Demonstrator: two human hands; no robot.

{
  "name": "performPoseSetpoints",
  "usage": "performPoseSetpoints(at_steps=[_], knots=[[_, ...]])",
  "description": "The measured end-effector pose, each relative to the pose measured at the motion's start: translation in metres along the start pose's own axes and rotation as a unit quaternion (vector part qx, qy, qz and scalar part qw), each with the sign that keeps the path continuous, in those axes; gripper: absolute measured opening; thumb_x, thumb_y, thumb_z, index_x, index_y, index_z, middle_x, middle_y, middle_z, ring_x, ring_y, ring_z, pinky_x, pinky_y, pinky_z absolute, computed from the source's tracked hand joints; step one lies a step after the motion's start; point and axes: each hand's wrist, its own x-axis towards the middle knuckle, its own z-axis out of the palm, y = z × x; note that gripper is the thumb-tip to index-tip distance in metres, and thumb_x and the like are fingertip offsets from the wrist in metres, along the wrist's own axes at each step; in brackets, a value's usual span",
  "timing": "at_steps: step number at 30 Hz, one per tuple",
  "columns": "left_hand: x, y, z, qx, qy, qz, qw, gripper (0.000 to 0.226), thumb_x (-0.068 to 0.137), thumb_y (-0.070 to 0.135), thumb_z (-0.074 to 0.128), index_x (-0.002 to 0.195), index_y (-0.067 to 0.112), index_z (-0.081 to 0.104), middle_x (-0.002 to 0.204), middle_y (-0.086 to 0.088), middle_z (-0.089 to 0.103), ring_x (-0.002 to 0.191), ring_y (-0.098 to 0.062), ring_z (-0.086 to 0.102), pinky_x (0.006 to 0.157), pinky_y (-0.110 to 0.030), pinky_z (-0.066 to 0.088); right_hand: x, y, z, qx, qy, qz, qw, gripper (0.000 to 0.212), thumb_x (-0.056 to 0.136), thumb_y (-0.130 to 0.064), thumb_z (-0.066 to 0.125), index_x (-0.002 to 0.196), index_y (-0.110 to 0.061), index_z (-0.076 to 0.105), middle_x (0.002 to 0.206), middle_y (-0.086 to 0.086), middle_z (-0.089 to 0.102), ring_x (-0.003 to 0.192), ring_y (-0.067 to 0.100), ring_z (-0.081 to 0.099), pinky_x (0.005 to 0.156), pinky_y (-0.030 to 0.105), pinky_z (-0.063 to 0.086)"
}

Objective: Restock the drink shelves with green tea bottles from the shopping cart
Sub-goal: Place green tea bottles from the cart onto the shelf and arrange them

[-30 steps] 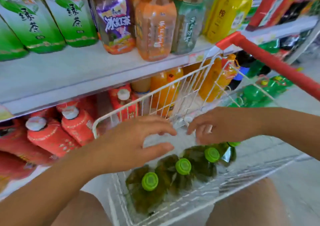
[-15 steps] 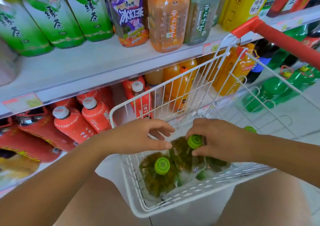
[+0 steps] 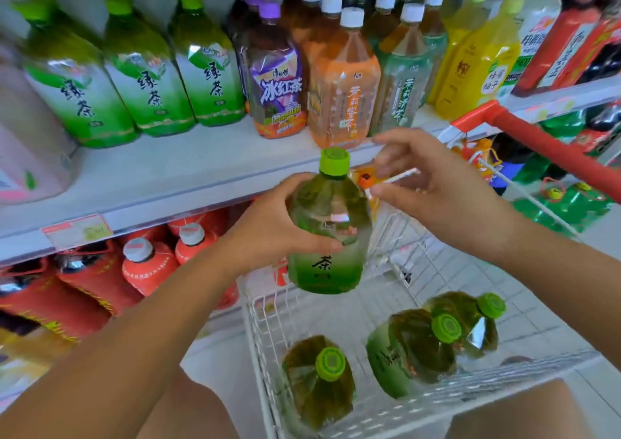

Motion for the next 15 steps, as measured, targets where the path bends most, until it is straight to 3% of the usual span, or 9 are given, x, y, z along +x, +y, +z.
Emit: performPoseSetpoints(at_steps=[2,3,4,6,7,8,10,13,15], knots=[[-0.004,0.004,-0.009,-0.047,0.053,-0.010,0.997,0.087,0.037,0.030,0.098,0.116,0.036,0.060,0.104,0.017,0.073,0.097,-0.002,0.069,0.087,-0.028,0.052,-0.015,0.012,0.005,-0.006,0.071,0.035,0.997,0.033,0.087,-0.012,0.066,0.095,-0.041,0.051,0.081,-0.008,0.059,0.082,0.013,0.062,0.080,0.046,0.053],[-0.005,0.008,-0.013,-0.056,0.072,-0.003,0.996,0.086,0.037,0.026,0.098,0.115,0.035,0.061,0.103,0.016,0.074,0.096,-0.003,0.069,0.087,-0.027,0.053,-0.024,0.017,0.008,-0.018,0.019,0.064,0.998,0.030,0.088,-0.012,0.063,0.093,-0.039,0.053,0.080,-0.007,0.061,0.079,0.014,0.062,0.079,0.049,0.052],[-0.006,0.012,-0.017,-0.063,0.086,0.006,0.994,0.083,0.042,0.021,0.097,0.116,0.033,0.061,0.103,0.015,0.074,0.096,-0.003,0.069,0.086,-0.025,0.053,-0.033,0.020,0.013,-0.044,-0.102,0.094,0.989,0.029,0.088,-0.012,0.061,0.097,-0.039,0.055,0.085,-0.009,0.063,0.083,0.011,0.062,0.082,0.047,0.051],[-0.008,0.021,-0.023,-0.077,0.105,0.019,0.991,0.083,0.046,0.017,0.095,0.121,0.026,0.060,0.105,0.012,0.074,0.098,-0.004,0.069,0.088,-0.025,0.053,-0.051,0.022,0.030,-0.115,-0.410,0.135,0.895,0.041,0.089,-0.023,0.061,0.120,-0.047,0.050,0.118,-0.021,0.054,0.108,-0.003,0.052,0.098,0.033,0.046],[-0.009,0.024,-0.026,-0.078,0.112,0.022,0.990,0.086,0.046,0.018,0.095,0.124,0.024,0.060,0.107,0.012,0.073,0.100,-0.005,0.069,0.089,-0.026,0.053,-0.058,0.023,0.041,-0.129,-0.506,0.137,0.841,0.052,0.089,-0.032,0.063,0.131,-0.052,0.040,0.132,-0.024,0.042,0.119,-0.004,0.043,0.103,0.027,0.040],[-0.010,0.025,-0.028,-0.075,0.118,0.022,0.990,0.089,0.045,0.021,0.095,0.126,0.024,0.059,0.109,0.013,0.073,0.101,-0.004,0.068,0.090,-0.026,0.053,-0.063,0.024,0.053,-0.131,-0.550,0.130,0.814,0.062,0.087,-0.039,0.066,0.137,-0.054,0.032,0.139,-0.024,0.033,0.124,-0.004,0.037,0.103,0.022,0.035],[-0.012,0.025,-0.033,-0.071,0.125,0.024,0.989,0.095,0.040,0.026,0.097,0.127,0.026,0.058,0.109,0.014,0.073,0.102,-0.004,0.068,0.090,-0.027,0.054,-0.068,0.026,0.073,-0.127,-0.530,0.111,0.831,0.070,0.080,-0.049,0.071,0.138,-0.054,0.032,0.142,-0.023,0.027,0.125,-0.001,0.034,0.099,0.018,0.031],[-0.016,0.025,-0.036,-0.071,0.127,0.028,0.989,0.101,0.038,0.036,0.091,0.132,0.025,0.056,0.113,0.012,0.072,0.104,-0.005,0.068,0.091,-0.028,0.054,-0.076,0.032,0.090,-0.104,-0.458,0.105,0.877,0.058,0.076,-0.052,0.073,0.128,-0.053,0.047,0.148,-0.024,0.027,0.132,-0.002,0.032,0.107,0.023,0.029],[-0.019,0.026,-0.038,-0.072,0.128,0.030,0.989,0.100,0.039,0.034,0.092,0.132,0.025,0.055,0.113,0.013,0.072,0.104,-0.004,0.068,0.090,-0.027,0.053,-0.080,0.034,0.092,-0.095,-0.434,0.100,0.890,0.052,0.079,-0.048,0.072,0.127,-0.046,0.053,0.146,-0.022,0.037,0.116,-0.015,0.045,0.101,0.014,0.034]])
